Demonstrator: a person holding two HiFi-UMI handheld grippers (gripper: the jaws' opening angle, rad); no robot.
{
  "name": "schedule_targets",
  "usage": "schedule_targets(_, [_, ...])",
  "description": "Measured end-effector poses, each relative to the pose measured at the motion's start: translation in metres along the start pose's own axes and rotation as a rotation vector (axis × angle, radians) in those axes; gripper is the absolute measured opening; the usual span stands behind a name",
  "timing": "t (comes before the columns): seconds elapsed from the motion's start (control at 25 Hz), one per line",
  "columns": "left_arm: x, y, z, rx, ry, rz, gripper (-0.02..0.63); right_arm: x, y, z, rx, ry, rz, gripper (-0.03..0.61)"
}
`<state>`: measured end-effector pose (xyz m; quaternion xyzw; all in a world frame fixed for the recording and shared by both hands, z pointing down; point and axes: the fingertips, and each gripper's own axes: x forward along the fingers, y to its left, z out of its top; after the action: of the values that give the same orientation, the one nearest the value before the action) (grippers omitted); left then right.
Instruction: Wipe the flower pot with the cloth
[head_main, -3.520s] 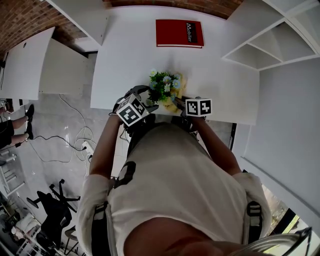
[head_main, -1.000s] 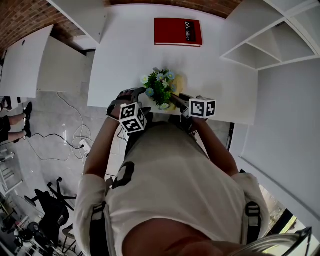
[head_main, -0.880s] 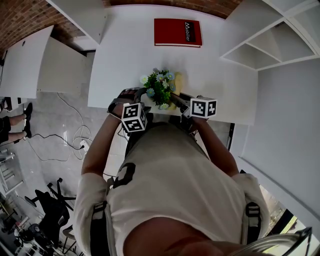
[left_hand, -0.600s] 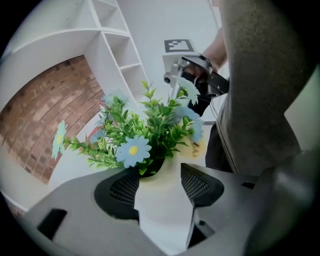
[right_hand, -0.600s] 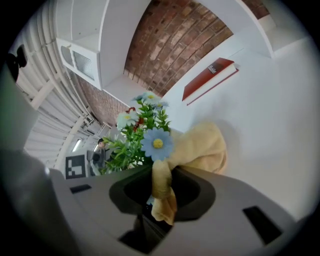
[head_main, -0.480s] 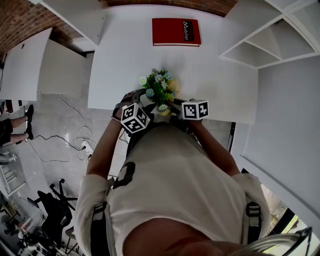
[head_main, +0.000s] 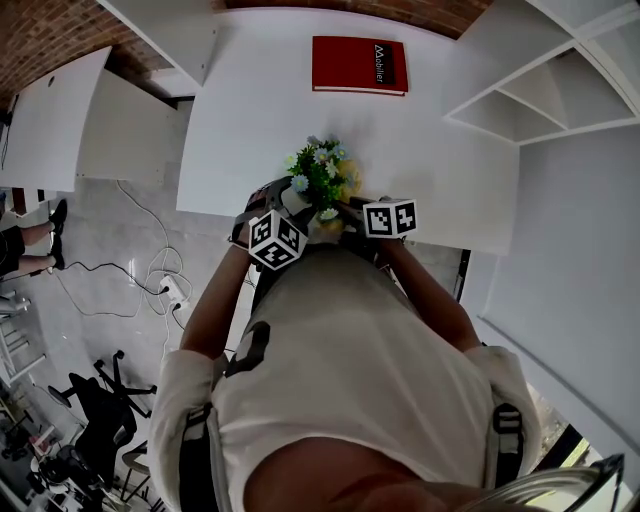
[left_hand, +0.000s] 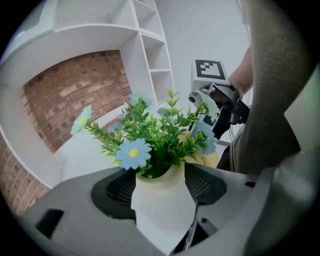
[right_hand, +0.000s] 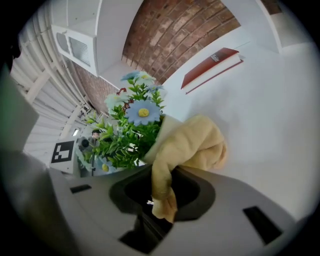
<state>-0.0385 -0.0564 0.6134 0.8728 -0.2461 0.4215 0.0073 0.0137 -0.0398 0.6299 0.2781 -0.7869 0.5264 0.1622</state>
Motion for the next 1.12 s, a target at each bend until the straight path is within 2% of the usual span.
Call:
schedule_targets(0.12, [-0.01, 0.013, -0.007, -0.027, -0.001, -0.011, 0.316, -0.006, 0.004, 0.01, 0.011, -0.029, 0.015, 0.103])
schedule_targets(0.24, [-0.007, 0.009, -0.019, -0.06, 0.034, -0.073, 0.319, -0.014, 0.012, 0.023, 0.026, -0.081, 0.052, 0.103])
schedule_targets(0.36, [-0.004, -0.001, -0.019, -0.095, 0.034, -0.111, 0.319, -0.021, 0.023, 0.038, 0.043, -0.139, 0.093, 0.103])
schedule_targets(0.52, [-0.005, -0.007, -0.012, -0.164, 0.018, -0.115, 0.319, -0.025, 0.029, 0.049, 0.027, -0.179, 0.094, 0.104])
schedule_targets(0.76, [-0.007, -0.018, -0.007, -0.276, 0.001, -0.13, 0.319, -0.023, 0.015, 0.046, 0.123, -0.239, 0.109, 0.103])
schedule_targets(0.92, [-0.006, -0.018, -0.007, -0.318, -0.001, -0.099, 0.319, -0.018, 0.002, 0.024, 0.199, -0.185, 0.111, 0.104])
schedule_targets(1.12, [-0.006, -0.022, -0.004, -0.344, 0.003, -0.096, 0.319, -0.011, -0.004, 0.0, 0.206, -0.087, 0.092, 0.103])
